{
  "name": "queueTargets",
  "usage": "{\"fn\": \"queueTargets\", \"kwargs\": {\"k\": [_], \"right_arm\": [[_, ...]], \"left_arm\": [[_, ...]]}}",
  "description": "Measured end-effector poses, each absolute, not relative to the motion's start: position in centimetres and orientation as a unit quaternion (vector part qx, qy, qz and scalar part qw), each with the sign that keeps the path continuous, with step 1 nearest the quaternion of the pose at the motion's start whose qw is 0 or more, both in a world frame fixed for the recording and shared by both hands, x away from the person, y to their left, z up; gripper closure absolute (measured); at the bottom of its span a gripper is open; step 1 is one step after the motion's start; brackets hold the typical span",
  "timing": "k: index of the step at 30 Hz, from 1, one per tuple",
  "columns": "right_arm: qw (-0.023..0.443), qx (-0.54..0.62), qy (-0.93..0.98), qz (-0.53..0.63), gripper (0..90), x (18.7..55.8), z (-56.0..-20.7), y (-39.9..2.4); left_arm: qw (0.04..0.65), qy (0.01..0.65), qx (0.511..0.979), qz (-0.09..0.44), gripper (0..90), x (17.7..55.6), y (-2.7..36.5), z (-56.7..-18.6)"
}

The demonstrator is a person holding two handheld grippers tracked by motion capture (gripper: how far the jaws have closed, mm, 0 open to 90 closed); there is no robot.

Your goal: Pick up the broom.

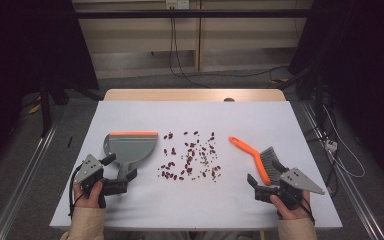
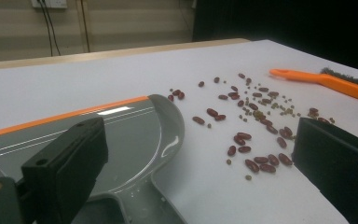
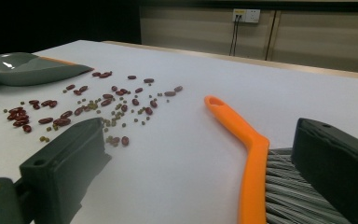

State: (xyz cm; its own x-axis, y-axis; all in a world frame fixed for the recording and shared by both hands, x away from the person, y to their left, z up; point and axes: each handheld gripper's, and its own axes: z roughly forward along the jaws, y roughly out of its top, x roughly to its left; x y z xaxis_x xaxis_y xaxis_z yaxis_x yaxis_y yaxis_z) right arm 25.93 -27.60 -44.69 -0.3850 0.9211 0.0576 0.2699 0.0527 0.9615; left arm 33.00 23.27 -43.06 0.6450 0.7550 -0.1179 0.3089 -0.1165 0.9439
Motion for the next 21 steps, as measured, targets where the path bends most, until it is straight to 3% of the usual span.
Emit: {"fn": "queueTargets", "kwargs": {"k": [12, 21], "right_arm": [[0.311, 0.461, 0.655, 0.512, 2.5, 26.4, -44.6, -27.5], [0.299, 0.483, 0.655, 0.498, 4.2, 28.7, -43.6, -27.7]], "left_arm": [[0.553, 0.370, 0.719, 0.201, 3.1, 33.1, 23.3, -43.1], [0.552, 0.365, 0.723, 0.197, 3.1, 33.2, 23.1, -43.1]]}}
